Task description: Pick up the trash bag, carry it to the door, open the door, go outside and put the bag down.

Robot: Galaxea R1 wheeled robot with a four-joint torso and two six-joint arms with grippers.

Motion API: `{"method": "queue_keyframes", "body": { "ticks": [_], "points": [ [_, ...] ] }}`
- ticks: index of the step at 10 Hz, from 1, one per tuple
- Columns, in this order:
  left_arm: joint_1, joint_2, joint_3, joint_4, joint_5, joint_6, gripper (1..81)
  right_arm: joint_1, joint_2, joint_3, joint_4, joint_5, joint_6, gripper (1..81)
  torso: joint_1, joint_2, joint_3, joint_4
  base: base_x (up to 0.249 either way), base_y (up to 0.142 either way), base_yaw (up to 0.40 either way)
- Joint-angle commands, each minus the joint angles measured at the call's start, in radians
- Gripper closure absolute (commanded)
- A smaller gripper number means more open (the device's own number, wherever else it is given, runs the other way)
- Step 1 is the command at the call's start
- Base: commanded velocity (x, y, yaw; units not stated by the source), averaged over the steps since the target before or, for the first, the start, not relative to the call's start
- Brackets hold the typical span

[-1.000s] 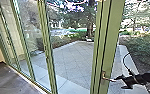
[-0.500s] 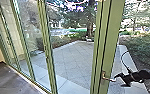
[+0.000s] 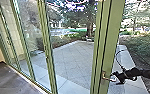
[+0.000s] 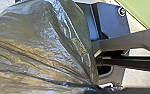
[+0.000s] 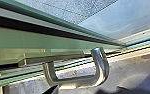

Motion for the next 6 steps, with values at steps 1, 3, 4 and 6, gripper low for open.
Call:
{"method": "queue_keyframes", "body": {
  "ticks": [1, 3, 4, 6],
  "points": [
    [-0.036, -0.002, -0.003, -0.009, 0.057, -0.001, 81.1, 0.145, 0.031, -0.054, 0.026, -0.036, 0.012, 1.0, 0.000, 0.000, 0.000, 0.000, 0.000, 0.000, 0.000],
    [-0.036, -0.001, -0.002, -0.009, 0.059, -0.001, 81.1, 0.143, 0.047, -0.118, 0.031, -0.036, 0.012, 1.0, 0.000, 0.000, 0.000, 0.000, 0.000, 0.000, 0.000],
    [-0.034, -0.001, -0.002, -0.009, 0.059, -0.001, 81.1, 0.143, 0.047, -0.127, 0.029, -0.036, 0.012, 1.0, 0.000, 0.000, 0.000, 0.000, 0.000, 0.000, 0.000],
    [-0.031, -0.001, -0.002, -0.009, 0.057, -0.001, 81.1, 0.135, 0.065, -0.159, 0.024, -0.036, 0.017, 1.0, 0.001, 0.001, -0.001, 0.000, 0.000, 0.000, 0.000]
  ]
}}
